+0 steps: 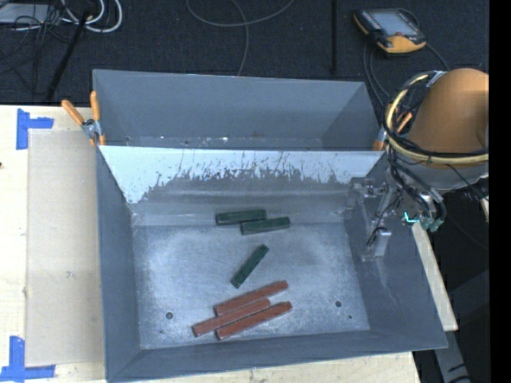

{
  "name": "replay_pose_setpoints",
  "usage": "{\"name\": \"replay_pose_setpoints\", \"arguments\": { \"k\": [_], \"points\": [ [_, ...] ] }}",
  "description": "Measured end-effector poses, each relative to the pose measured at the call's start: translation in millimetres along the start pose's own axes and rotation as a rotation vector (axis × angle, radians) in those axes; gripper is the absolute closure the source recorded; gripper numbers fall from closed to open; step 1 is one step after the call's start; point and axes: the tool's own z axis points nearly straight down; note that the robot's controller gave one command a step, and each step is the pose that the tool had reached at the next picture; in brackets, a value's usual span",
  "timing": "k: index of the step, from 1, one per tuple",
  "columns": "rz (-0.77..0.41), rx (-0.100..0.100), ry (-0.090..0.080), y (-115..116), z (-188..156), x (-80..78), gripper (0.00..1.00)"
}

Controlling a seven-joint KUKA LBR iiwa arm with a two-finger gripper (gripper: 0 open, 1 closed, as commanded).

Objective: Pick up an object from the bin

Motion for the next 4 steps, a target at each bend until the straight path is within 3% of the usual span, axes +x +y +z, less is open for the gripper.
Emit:
{"name": "replay_pose_setpoints", "arguments": {
  "k": [1, 2, 3, 4],
  "points": [
    [-0.002, 0.001, -0.007, 0.3, -4.2, -1.6, 0.0],
    [-0.076, 0.003, -0.01, 38.6, 27.1, 9.3, 0.0],
    [-0.01, 0.001, -0.005, 89.7, 102.1, 86.2, 1.0],
    [-0.012, 0.001, -0.005, 89.7, 102.0, 86.2, 0.0]
  ]
}}
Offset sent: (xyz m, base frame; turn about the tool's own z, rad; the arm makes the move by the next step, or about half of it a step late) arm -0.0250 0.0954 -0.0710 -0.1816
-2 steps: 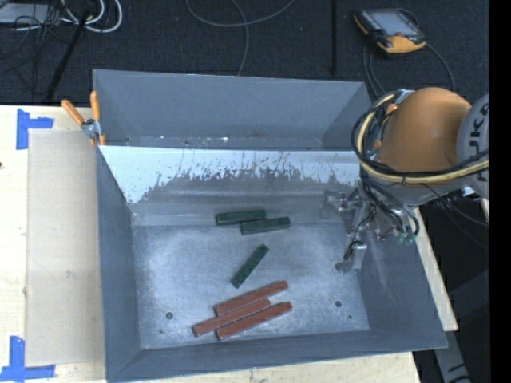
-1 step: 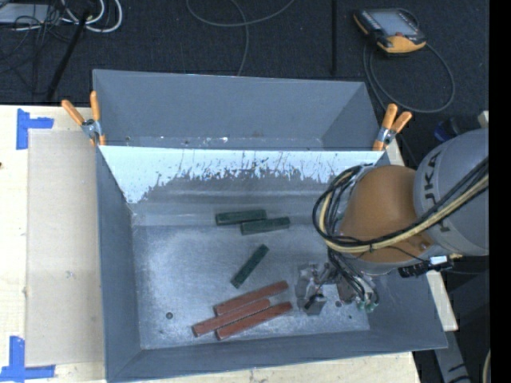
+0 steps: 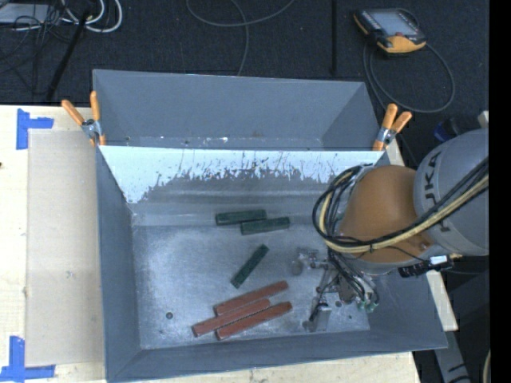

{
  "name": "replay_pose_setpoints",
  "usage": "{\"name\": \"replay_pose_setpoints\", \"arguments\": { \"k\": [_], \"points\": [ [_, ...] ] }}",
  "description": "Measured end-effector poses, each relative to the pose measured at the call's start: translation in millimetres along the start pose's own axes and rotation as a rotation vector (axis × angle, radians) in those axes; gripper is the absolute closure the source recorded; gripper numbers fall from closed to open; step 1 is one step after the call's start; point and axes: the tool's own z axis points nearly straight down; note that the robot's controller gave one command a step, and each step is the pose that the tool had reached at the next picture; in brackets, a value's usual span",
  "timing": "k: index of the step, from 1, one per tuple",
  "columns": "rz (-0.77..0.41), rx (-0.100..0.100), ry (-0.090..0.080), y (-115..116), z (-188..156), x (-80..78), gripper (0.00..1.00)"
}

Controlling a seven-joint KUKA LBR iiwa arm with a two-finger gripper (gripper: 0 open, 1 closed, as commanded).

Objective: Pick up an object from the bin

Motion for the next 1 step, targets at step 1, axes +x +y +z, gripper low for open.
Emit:
{"name": "replay_pose_setpoints", "arguments": {
  "k": [1],
  "points": [
    [-0.001, 0.0, 0.0, 0.0, 0.0, 0.0, 0.0]
  ]
}}
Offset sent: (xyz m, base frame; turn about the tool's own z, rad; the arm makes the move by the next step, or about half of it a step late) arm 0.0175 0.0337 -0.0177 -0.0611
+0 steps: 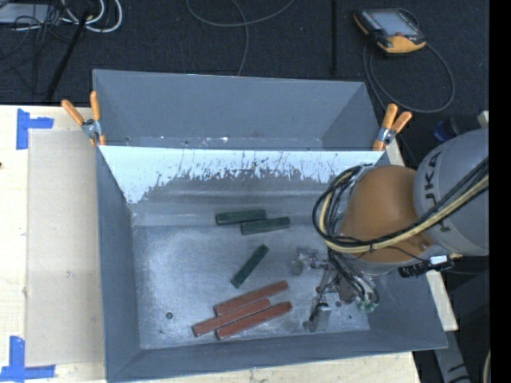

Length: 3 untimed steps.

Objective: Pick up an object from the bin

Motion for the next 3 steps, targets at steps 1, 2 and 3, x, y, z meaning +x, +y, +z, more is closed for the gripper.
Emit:
{"name": "replay_pose_setpoints", "arguments": {
  "k": [1, 2, 3],
  "points": [
    [-0.034, 0.001, -0.003, 18.1, 10.2, -10.7, 0.0],
    [-0.154, -0.001, -0.013, 69.2, 28.2, -24.0, 1.0],
    [-0.154, 0.0, -0.006, 68.6, 30.6, -21.8, 0.0]
  ]
}}
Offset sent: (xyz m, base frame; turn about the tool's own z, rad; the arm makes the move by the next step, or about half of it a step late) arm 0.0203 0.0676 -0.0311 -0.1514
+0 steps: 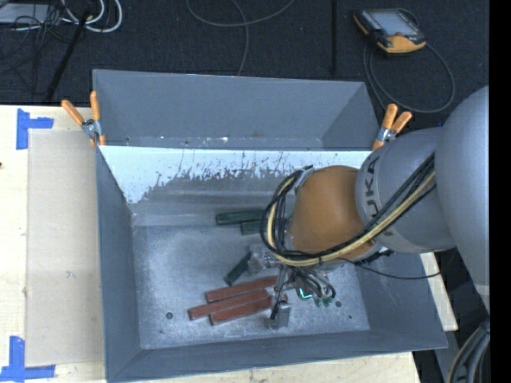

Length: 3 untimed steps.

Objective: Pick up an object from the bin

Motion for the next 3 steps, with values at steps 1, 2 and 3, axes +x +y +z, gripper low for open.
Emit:
{"name": "replay_pose_setpoints", "arguments": {
  "k": [1, 2, 3],
  "points": [
    [0.0, 0.001, -0.004, -0.9, -2.4, -1.4, 1.0],
    [-0.001, 0.001, -0.004, -0.9, -2.4, -1.4, 1.0],
    [0.021, 0.001, -0.006, 2.0, -173.6, -20.9, 1.0]
  ]
}}
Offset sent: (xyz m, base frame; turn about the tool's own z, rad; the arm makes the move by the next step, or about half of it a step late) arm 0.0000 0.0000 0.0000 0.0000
